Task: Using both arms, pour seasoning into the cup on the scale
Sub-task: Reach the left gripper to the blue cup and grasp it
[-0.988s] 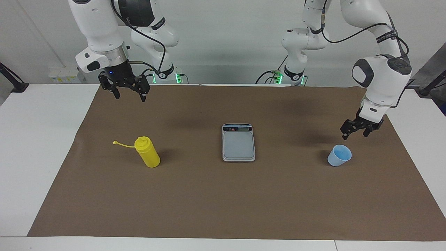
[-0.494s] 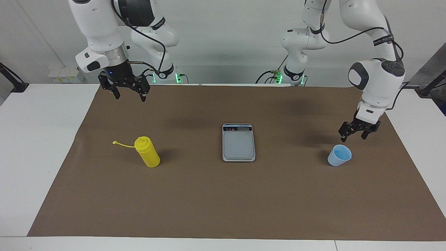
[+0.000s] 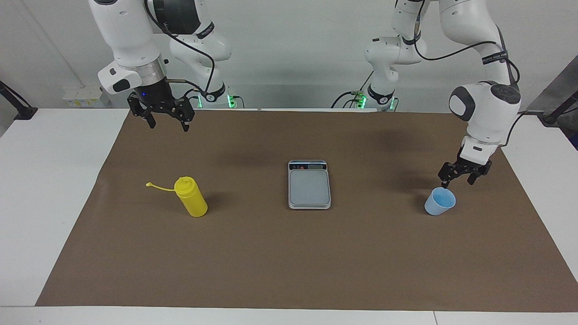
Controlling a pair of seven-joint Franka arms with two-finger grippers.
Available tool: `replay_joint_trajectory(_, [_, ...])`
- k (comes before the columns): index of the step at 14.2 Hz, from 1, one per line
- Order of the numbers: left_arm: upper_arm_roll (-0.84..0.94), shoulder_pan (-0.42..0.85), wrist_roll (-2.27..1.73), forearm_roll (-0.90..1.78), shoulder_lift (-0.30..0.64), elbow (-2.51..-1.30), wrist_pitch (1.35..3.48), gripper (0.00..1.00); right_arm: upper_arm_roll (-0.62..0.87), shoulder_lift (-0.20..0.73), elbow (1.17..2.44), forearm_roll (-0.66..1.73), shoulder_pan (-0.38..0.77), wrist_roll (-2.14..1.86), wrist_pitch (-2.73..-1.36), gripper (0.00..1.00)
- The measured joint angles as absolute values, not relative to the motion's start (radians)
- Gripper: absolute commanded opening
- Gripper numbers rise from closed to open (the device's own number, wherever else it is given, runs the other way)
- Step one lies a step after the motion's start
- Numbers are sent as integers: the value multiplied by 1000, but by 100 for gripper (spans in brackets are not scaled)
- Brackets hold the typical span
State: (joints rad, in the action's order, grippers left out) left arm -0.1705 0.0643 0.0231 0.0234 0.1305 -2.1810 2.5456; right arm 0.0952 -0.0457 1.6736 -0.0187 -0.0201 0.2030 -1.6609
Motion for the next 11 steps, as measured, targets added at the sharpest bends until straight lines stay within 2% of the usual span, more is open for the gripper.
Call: replay_joint_trajectory(11, [-165, 68, -69, 24, 143, -2181, 2554, 91, 95, -46, 1674, -19, -20, 203, -1661, 100])
